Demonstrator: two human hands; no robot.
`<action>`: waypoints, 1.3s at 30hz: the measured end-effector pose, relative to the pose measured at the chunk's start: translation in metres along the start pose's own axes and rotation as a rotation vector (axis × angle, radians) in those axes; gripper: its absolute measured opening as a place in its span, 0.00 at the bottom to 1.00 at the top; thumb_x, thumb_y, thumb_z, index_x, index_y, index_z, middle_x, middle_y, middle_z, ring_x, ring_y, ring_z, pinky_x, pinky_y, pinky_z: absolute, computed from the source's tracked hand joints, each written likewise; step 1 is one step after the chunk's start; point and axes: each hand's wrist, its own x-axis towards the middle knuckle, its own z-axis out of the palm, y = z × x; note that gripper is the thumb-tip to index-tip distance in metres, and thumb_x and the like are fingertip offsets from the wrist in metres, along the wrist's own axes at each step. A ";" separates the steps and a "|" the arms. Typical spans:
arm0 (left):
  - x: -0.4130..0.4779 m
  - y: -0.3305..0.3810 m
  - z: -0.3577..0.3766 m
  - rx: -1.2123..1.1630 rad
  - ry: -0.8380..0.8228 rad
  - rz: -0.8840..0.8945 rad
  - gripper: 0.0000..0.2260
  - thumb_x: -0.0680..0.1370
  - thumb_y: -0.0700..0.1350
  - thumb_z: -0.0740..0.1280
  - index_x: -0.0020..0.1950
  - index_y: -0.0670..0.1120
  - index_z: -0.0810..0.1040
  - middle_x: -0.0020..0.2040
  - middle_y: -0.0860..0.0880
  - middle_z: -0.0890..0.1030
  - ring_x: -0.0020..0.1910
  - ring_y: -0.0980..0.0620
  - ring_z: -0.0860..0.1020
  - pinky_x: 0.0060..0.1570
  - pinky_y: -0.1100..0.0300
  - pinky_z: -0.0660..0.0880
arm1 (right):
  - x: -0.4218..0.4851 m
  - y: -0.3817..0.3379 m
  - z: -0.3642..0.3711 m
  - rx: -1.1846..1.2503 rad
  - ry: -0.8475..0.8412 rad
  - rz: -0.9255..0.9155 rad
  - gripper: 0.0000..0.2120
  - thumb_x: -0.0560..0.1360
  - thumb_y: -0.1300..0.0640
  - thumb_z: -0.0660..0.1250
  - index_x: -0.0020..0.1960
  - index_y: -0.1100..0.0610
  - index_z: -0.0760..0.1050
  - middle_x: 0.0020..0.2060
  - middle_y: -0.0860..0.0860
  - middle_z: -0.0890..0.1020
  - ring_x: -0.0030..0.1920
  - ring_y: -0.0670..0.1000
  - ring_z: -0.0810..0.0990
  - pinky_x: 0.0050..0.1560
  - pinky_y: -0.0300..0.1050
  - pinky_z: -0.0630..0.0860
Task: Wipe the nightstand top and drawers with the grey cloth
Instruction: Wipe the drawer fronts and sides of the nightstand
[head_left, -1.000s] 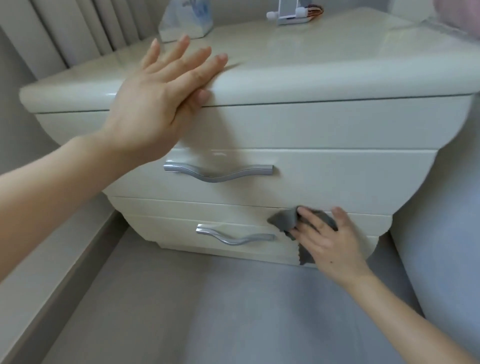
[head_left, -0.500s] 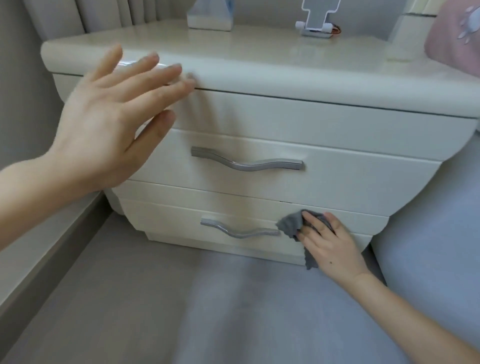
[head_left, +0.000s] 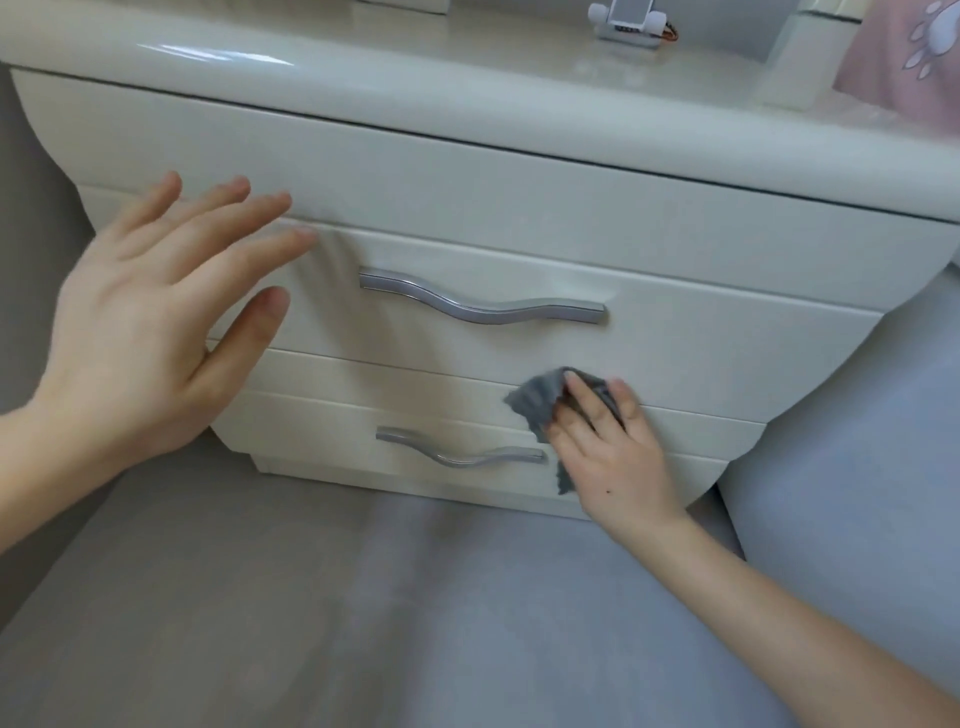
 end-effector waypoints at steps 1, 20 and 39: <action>-0.001 -0.001 0.003 -0.013 0.015 -0.010 0.16 0.80 0.46 0.56 0.64 0.42 0.73 0.66 0.41 0.73 0.68 0.42 0.69 0.72 0.46 0.57 | 0.026 -0.015 0.000 -0.013 0.067 -0.072 0.18 0.78 0.65 0.46 0.61 0.59 0.69 0.58 0.52 0.81 0.69 0.56 0.67 0.72 0.55 0.47; -0.042 -0.110 -0.005 -0.401 0.554 -0.953 0.10 0.73 0.37 0.57 0.49 0.50 0.67 0.36 0.59 0.70 0.32 0.66 0.71 0.37 0.70 0.65 | 0.188 -0.083 -0.034 -0.205 0.197 -0.600 0.25 0.79 0.61 0.41 0.73 0.58 0.63 0.71 0.51 0.69 0.73 0.54 0.63 0.73 0.56 0.36; -0.085 -0.118 -0.011 -0.437 0.455 -0.911 0.10 0.73 0.37 0.58 0.53 0.46 0.71 0.35 0.59 0.71 0.33 0.62 0.70 0.37 0.69 0.66 | 0.081 -0.129 0.020 -0.409 -0.326 -0.817 0.28 0.75 0.54 0.51 0.75 0.55 0.55 0.75 0.50 0.60 0.76 0.53 0.53 0.71 0.60 0.29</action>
